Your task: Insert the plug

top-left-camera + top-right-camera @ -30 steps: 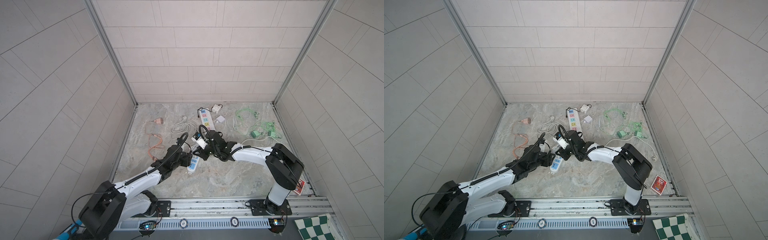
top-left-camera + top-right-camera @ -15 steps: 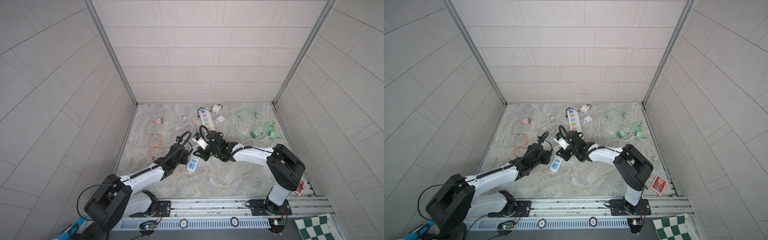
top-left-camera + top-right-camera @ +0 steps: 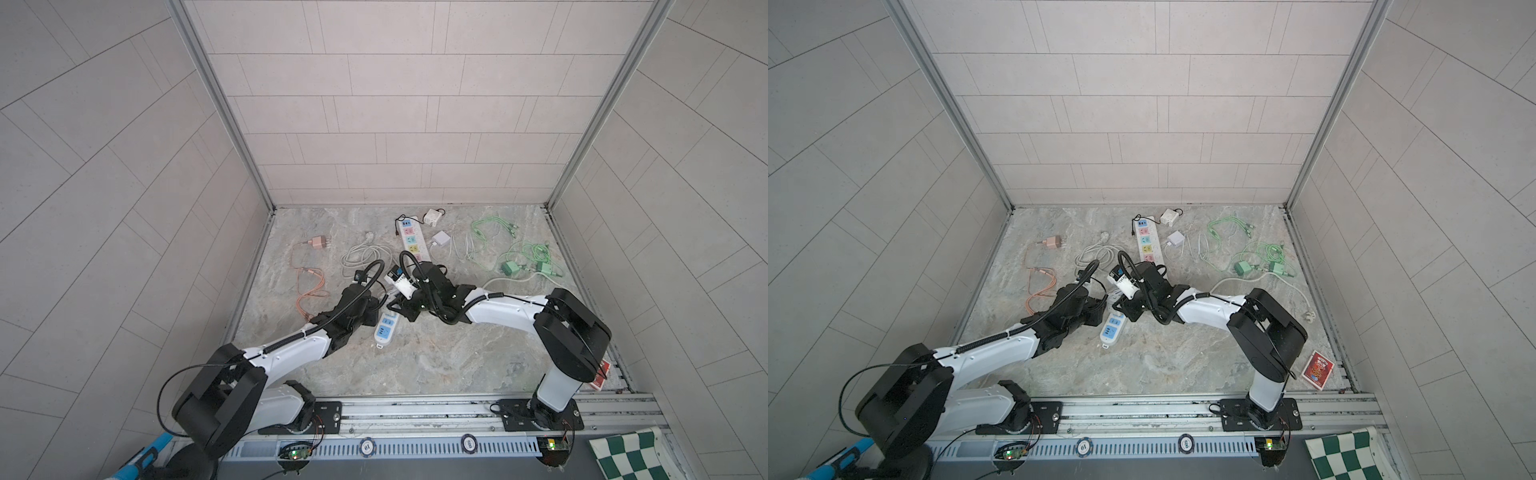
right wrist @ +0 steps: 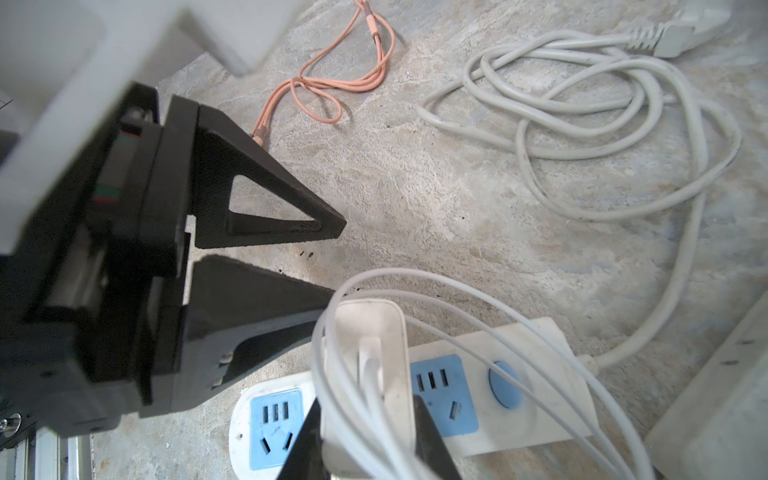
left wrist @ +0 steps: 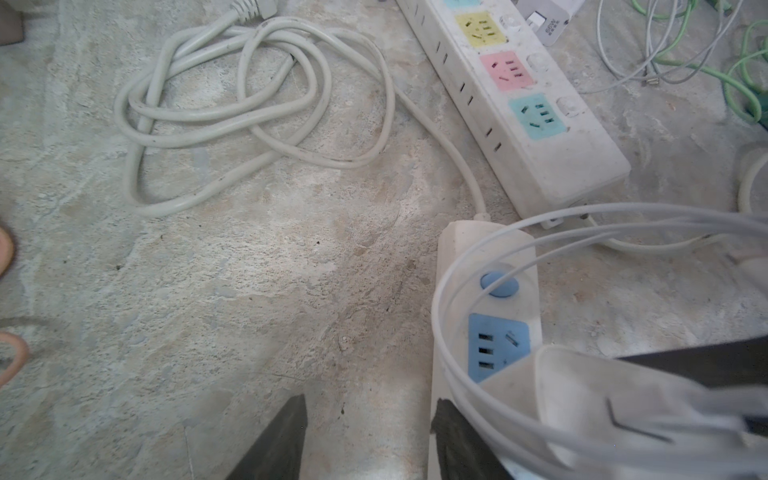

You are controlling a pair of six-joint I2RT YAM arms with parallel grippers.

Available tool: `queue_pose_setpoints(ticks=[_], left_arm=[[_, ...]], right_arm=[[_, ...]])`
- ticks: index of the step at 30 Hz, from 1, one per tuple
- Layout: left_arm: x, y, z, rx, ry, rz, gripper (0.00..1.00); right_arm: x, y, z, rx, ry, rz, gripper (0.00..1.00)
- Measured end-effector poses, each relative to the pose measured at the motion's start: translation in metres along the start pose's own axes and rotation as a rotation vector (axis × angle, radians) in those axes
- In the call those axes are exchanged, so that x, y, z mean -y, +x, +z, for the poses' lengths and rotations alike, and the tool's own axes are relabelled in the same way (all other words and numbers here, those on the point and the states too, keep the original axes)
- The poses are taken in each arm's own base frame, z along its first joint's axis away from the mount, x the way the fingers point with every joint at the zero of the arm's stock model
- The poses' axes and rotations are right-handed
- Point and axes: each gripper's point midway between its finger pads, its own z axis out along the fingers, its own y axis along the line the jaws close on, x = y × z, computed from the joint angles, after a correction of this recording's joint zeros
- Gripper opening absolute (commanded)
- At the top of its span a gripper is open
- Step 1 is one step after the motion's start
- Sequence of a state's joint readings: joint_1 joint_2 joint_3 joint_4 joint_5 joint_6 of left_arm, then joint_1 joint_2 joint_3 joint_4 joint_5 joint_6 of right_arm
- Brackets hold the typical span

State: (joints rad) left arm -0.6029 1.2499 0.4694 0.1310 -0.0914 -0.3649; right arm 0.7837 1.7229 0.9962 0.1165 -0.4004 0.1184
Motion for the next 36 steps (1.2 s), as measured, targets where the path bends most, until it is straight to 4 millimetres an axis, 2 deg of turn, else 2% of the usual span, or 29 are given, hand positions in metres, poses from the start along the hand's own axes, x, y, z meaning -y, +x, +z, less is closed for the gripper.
queue_pose_setpoints(ticks=[7,24,36], left_arm=[[0.006,-0.001,0.0,-0.001,0.034,-0.002,0.55],[0.012,0.001,0.001,-0.016,0.063,-0.001,0.54],[0.016,-0.001,0.0,-0.016,0.082,-0.003,0.53]], right_arm=[[0.004,0.002,-0.001,0.004,0.002,0.0,0.01],[0.001,0.012,-0.007,0.006,-0.01,-0.008,0.0],[-0.002,0.018,-0.007,0.039,0.012,-0.075,0.0]])
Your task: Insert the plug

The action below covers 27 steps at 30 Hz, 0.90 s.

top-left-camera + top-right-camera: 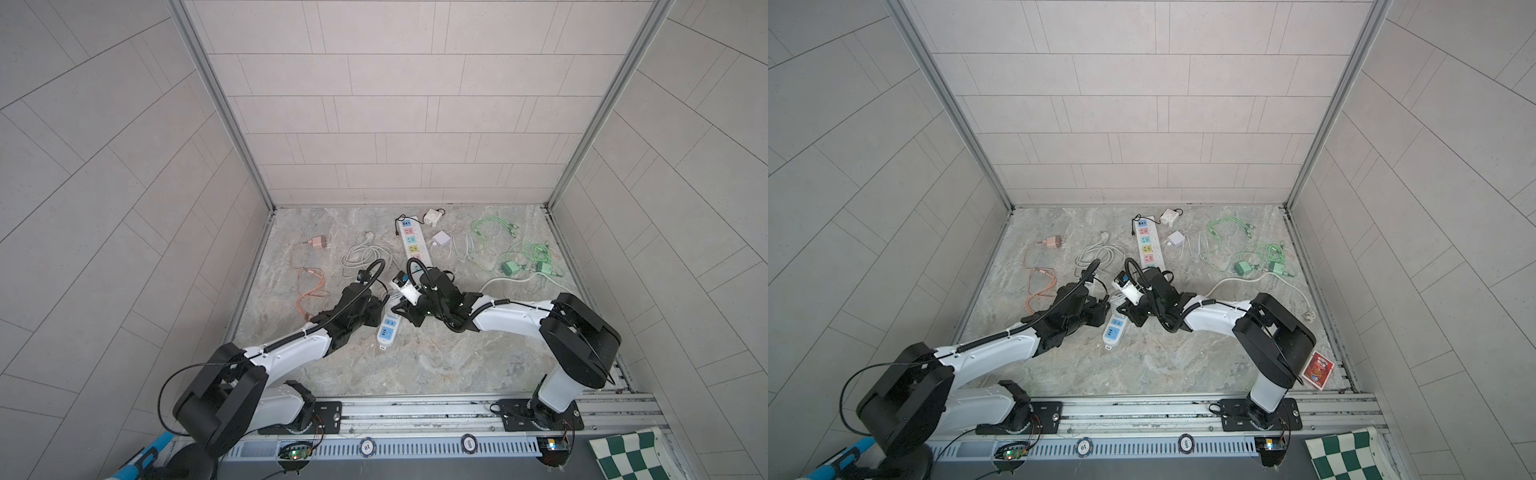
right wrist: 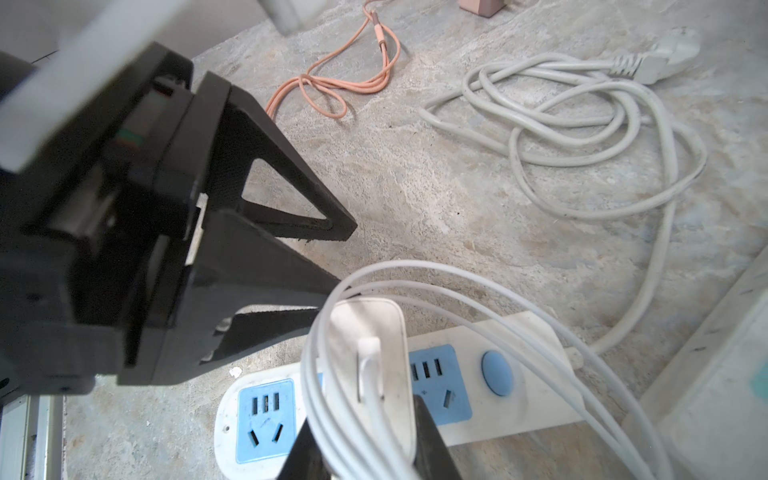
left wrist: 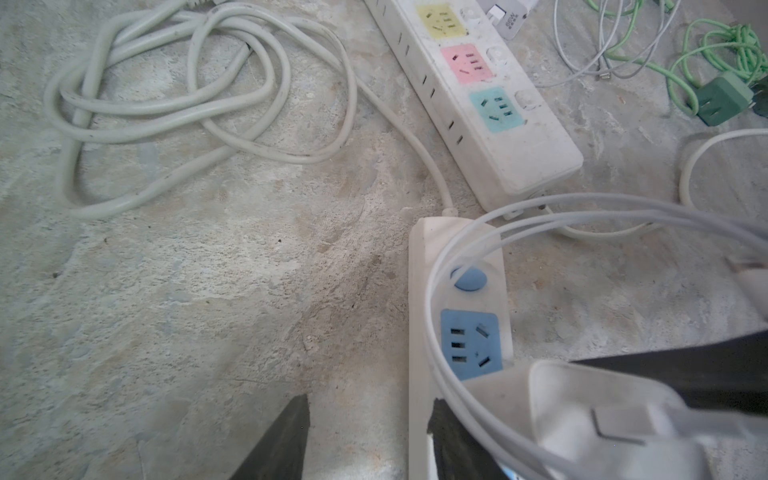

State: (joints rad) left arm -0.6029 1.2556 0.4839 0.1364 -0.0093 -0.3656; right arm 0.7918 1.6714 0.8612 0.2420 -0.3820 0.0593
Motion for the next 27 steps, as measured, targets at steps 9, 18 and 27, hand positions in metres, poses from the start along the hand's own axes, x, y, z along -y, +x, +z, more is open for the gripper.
queue_pose_setpoints(ticks=[9,18,27], left_arm=[[0.004,-0.009,-0.009,0.031,0.022,-0.004,0.53],[0.0,-0.011,-0.018,0.041,0.001,-0.016,0.59],[-0.039,-0.005,-0.04,0.07,-0.195,-0.102,0.83]], right_arm=[[-0.004,0.01,0.002,0.0,0.027,-0.023,0.0],[-0.016,0.013,0.013,-0.023,0.071,-0.066,0.0],[-0.014,0.007,0.02,-0.03,0.129,-0.051,0.02]])
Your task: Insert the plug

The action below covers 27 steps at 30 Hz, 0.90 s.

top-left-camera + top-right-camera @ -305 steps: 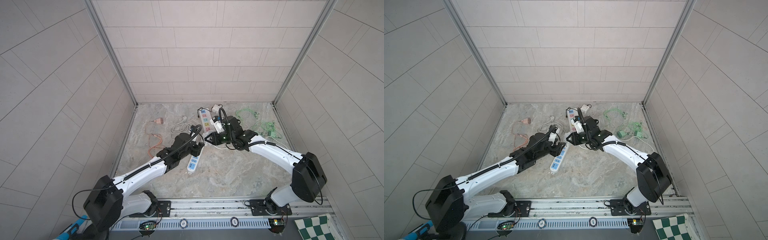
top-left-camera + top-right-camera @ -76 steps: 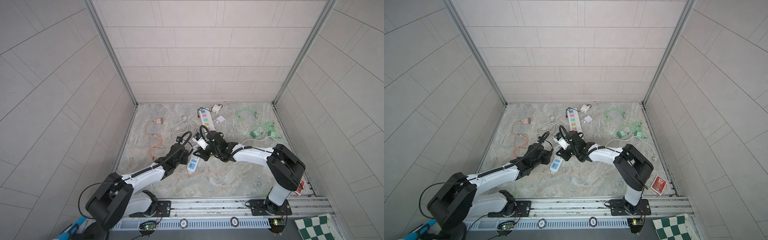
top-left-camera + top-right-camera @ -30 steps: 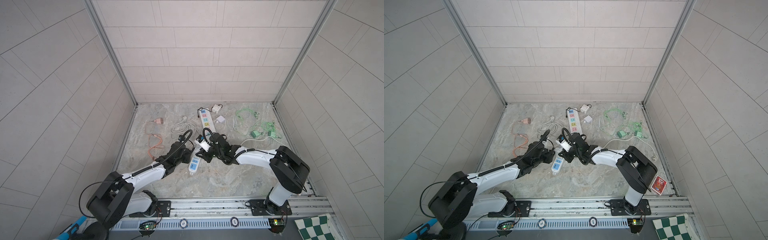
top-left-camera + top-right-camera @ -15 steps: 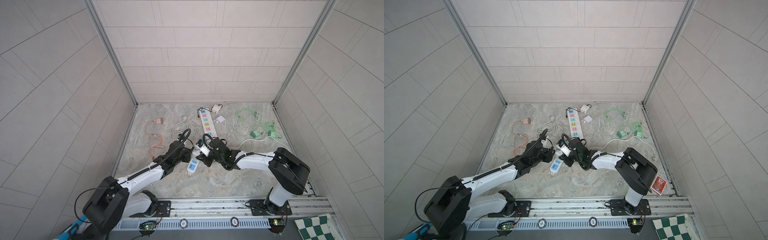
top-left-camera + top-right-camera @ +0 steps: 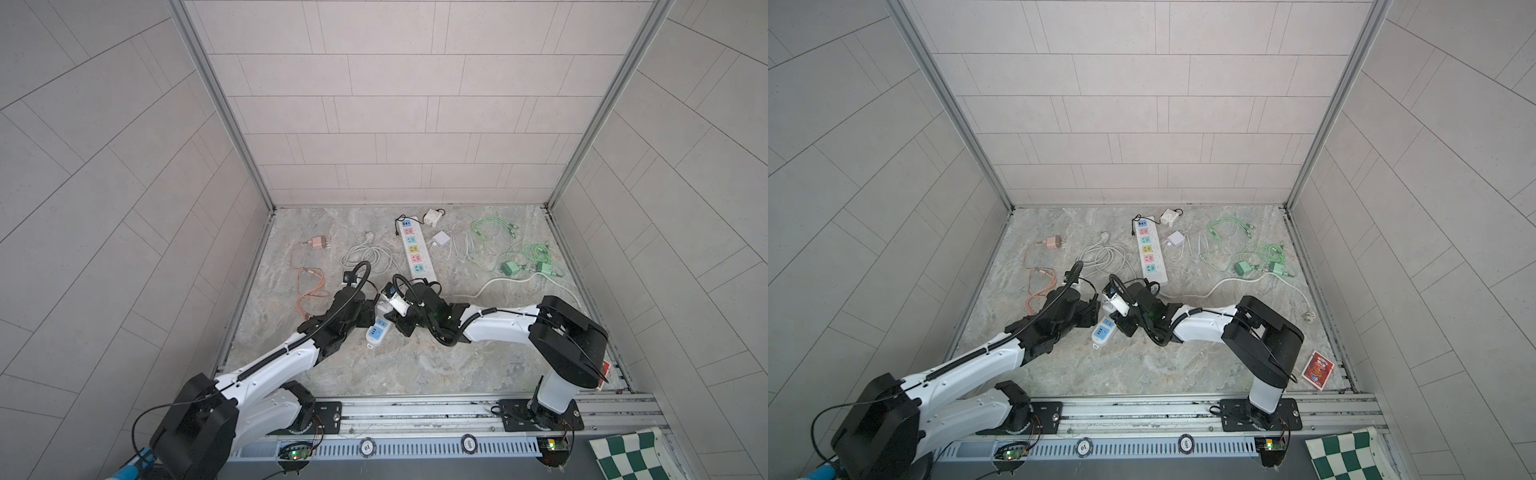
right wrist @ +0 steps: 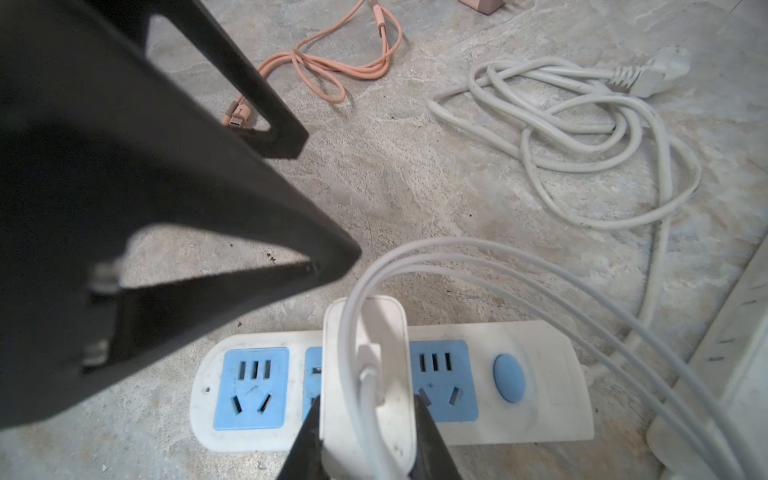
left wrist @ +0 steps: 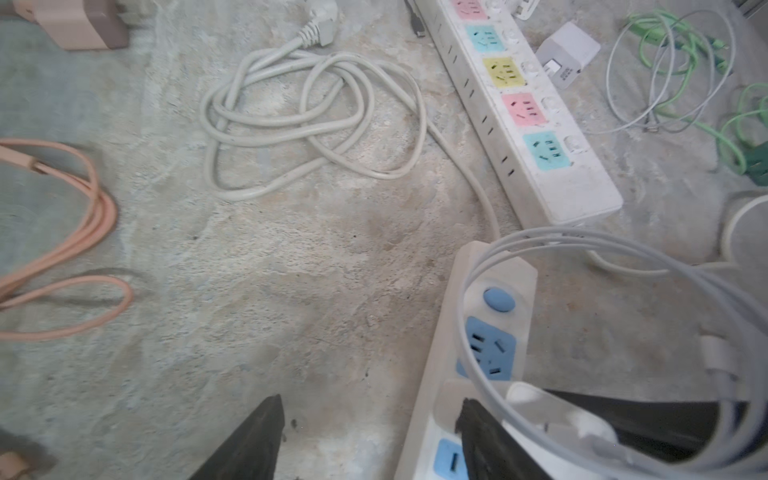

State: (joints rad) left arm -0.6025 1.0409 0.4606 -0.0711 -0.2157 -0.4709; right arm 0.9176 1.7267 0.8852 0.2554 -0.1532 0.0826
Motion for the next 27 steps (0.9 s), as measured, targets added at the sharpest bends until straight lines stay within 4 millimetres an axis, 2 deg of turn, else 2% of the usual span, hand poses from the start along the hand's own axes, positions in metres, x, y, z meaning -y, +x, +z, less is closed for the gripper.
queue_pose_setpoints(ticks=[6,9,13,17,22,23,27], left_arm=[[-0.03,-0.011,-0.015,0.074,-0.134,-0.06,0.93],[-0.044,-0.011,-0.016,0.077,-0.196,-0.082,1.0],[-0.065,-0.021,-0.014,0.071,-0.277,-0.136,1.0],[-0.087,-0.038,-0.005,0.069,-0.341,-0.218,1.0],[-0.11,-0.067,0.017,0.041,-0.416,-0.29,1.0],[-0.115,-0.076,0.021,0.043,-0.433,-0.308,1.0],[-0.138,-0.111,0.039,0.075,-0.466,-0.406,1.0]], right_arm=[[0.005,0.0,-0.001,-0.009,0.025,0.053,0.02],[0.019,0.001,-0.004,-0.01,0.056,0.095,0.02],[0.04,0.007,-0.013,-0.018,0.108,0.14,0.05],[0.047,0.011,-0.017,-0.032,0.136,0.153,0.17],[0.048,0.014,-0.021,-0.053,0.141,0.16,0.35],[0.048,0.022,-0.022,-0.082,0.148,0.164,0.37],[0.053,0.076,-0.028,-0.252,0.177,0.184,0.45]])
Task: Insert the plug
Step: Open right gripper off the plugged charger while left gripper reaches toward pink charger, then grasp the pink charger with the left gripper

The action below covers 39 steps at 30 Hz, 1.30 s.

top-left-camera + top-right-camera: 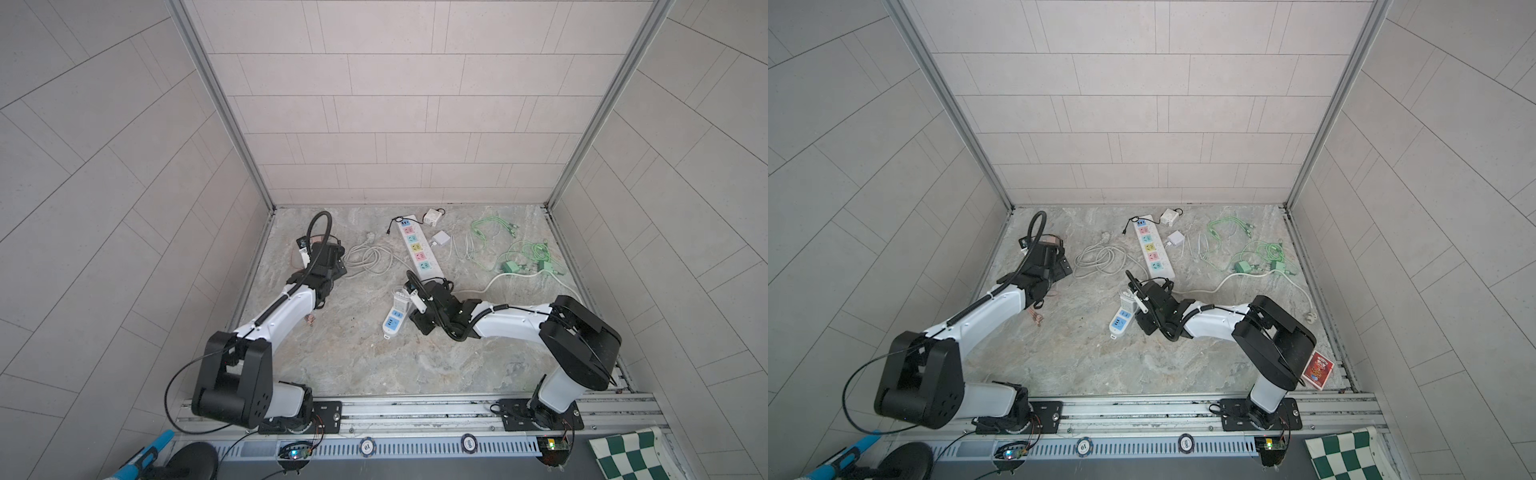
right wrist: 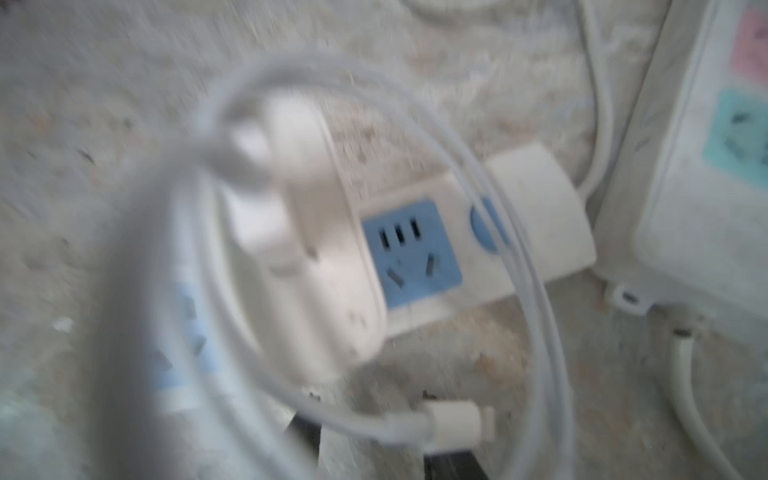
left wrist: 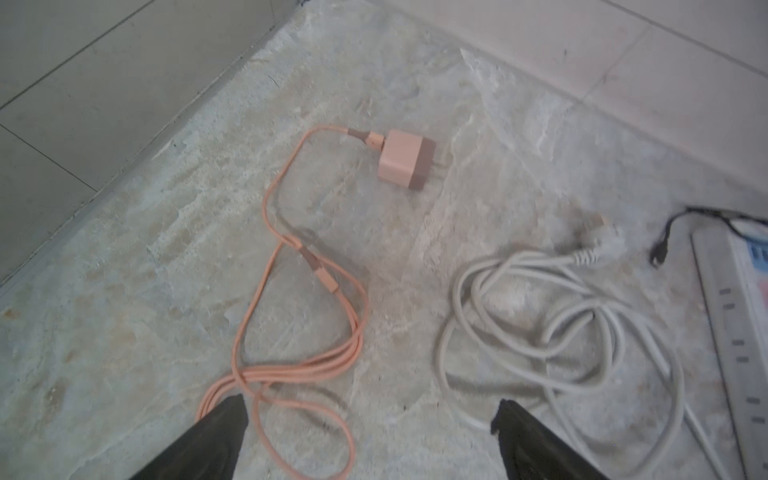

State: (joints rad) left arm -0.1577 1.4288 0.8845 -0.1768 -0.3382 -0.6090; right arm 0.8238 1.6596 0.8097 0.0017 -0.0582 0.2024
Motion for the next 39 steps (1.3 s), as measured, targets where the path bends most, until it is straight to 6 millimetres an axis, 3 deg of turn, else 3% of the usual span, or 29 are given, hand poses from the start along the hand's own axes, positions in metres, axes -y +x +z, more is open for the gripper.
queue_pose_setpoints(ticks=[4,10,16,21,28,39], left_arm=[[0.003,-0.026,0.034,-0.015,-0.035,-0.065,1.0],[0.03,-0.052,0.094,-0.063,-0.034,-0.09,0.99],[0.052,-0.061,0.146,-0.133,-0.012,-0.096,0.94],[0.055,-0.056,0.181,-0.196,-0.012,-0.102,0.94],[0.045,-0.042,0.205,-0.26,-0.04,-0.088,0.94],[0.05,-0.057,0.214,-0.262,-0.029,-0.102,0.91]], right_arm=[[0.003,0.013,-0.001,-0.055,0.011,-0.001,0.47],[0.002,0.014,-0.007,-0.06,0.004,-0.001,0.49],[-0.002,-0.006,-0.029,0.018,-0.023,0.004,0.5],[-0.003,-0.013,-0.044,0.046,-0.031,0.005,0.51],[-0.006,-0.017,-0.056,0.063,-0.052,0.017,0.5],[-0.009,-0.001,-0.074,0.049,-0.084,0.048,0.5]])
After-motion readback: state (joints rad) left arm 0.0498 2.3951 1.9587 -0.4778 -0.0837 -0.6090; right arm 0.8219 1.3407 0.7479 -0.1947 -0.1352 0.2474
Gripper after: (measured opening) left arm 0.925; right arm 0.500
